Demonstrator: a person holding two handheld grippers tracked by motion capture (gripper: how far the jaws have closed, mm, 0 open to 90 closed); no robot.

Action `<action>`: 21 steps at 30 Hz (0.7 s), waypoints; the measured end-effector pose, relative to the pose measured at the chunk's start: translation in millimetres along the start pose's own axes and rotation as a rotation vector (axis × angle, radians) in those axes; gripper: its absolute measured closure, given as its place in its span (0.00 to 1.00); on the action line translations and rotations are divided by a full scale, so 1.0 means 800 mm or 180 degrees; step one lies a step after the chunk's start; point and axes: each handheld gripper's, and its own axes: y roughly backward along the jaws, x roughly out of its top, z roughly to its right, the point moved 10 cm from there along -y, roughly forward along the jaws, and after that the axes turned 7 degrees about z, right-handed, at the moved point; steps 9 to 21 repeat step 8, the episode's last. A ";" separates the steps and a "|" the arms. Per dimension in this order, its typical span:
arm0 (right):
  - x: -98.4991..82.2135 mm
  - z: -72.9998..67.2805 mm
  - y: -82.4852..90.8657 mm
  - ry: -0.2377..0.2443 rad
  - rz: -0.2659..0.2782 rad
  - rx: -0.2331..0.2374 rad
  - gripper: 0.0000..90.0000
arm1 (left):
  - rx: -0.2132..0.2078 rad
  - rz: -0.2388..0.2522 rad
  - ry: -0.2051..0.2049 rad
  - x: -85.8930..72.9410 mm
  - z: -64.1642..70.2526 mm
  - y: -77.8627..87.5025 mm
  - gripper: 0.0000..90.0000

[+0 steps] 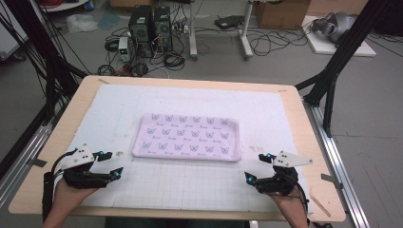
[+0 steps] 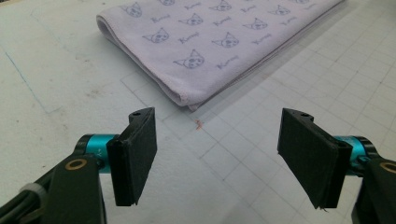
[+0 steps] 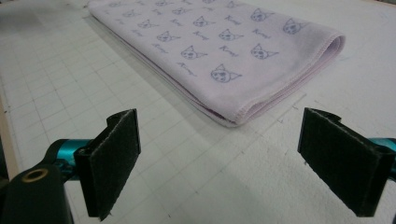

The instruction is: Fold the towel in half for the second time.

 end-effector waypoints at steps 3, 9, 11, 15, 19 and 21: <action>0.001 0.001 0.000 0.0006 0.0008 -0.0005 0.14 | -0.0003 0.0007 -0.0002 0.001 0.000 0.000 0.32; -0.001 0.003 -0.003 0.0026 0.0003 -0.0011 0.14 | -0.0018 0.0011 0.0001 0.001 0.001 -0.001 0.32; -0.001 0.003 -0.003 0.0026 0.0003 -0.0011 0.14 | -0.0018 0.0011 0.0001 0.001 0.001 -0.001 0.32; -0.001 0.003 -0.003 0.0026 0.0003 -0.0011 0.14 | -0.0018 0.0011 0.0001 0.001 0.001 -0.001 0.32; -0.001 0.003 -0.003 0.0026 0.0003 -0.0011 0.14 | -0.0018 0.0011 0.0001 0.001 0.001 -0.001 0.32; -0.001 0.003 -0.003 0.0026 0.0003 -0.0011 0.14 | -0.0018 0.0011 0.0001 0.001 0.001 -0.001 0.32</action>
